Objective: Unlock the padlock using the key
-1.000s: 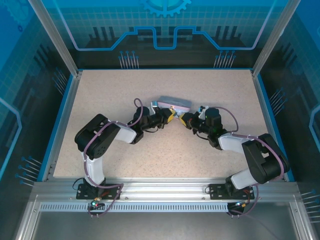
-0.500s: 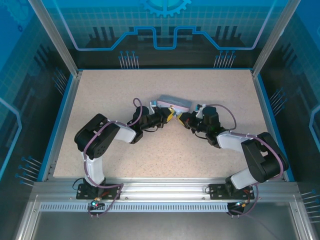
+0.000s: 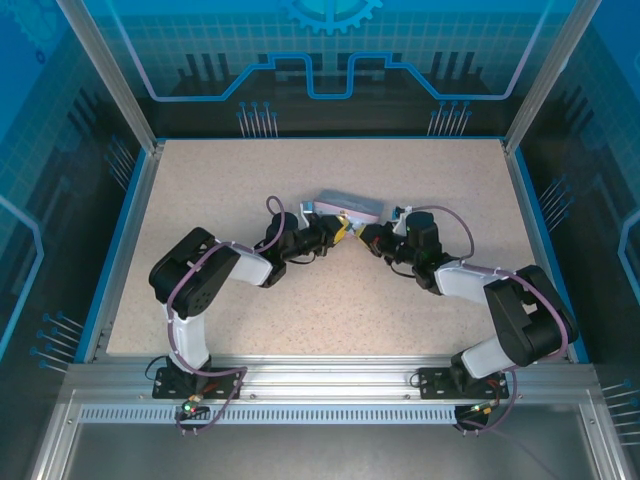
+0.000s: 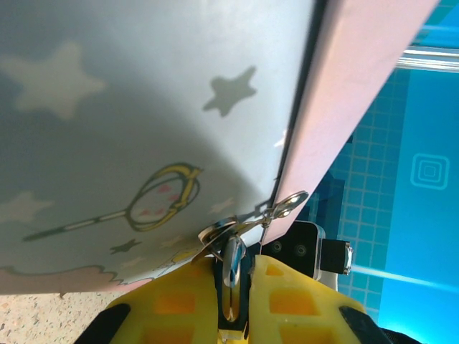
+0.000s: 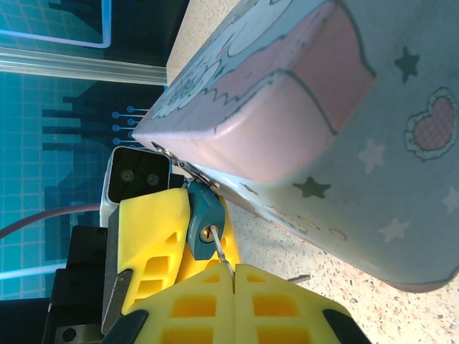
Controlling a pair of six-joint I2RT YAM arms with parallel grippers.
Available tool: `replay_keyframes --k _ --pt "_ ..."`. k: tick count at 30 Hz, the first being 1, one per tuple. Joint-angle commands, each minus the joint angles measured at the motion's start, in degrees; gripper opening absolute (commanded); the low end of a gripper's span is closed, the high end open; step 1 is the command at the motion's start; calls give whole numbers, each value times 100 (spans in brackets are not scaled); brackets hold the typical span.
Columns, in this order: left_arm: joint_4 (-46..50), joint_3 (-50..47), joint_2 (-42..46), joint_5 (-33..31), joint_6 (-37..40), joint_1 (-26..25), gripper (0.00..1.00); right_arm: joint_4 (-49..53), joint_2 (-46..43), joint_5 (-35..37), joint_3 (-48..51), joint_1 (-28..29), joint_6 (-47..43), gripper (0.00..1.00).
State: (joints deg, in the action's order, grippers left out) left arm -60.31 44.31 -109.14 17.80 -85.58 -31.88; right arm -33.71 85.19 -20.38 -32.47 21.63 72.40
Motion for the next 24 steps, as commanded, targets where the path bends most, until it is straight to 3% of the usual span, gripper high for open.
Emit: replay_keyframes --k 1,8,24 --pt "-456 36 31 224 20 -70 0 -232 -4 55 11 -132 249 0" --pt "-474 45 -1 232 16 -68 0 -1127 435 -236 80 -130 953 0" --pt "-101 -90 208 -65 48 -64 0 -227 -452 44 559 -71 239 0"
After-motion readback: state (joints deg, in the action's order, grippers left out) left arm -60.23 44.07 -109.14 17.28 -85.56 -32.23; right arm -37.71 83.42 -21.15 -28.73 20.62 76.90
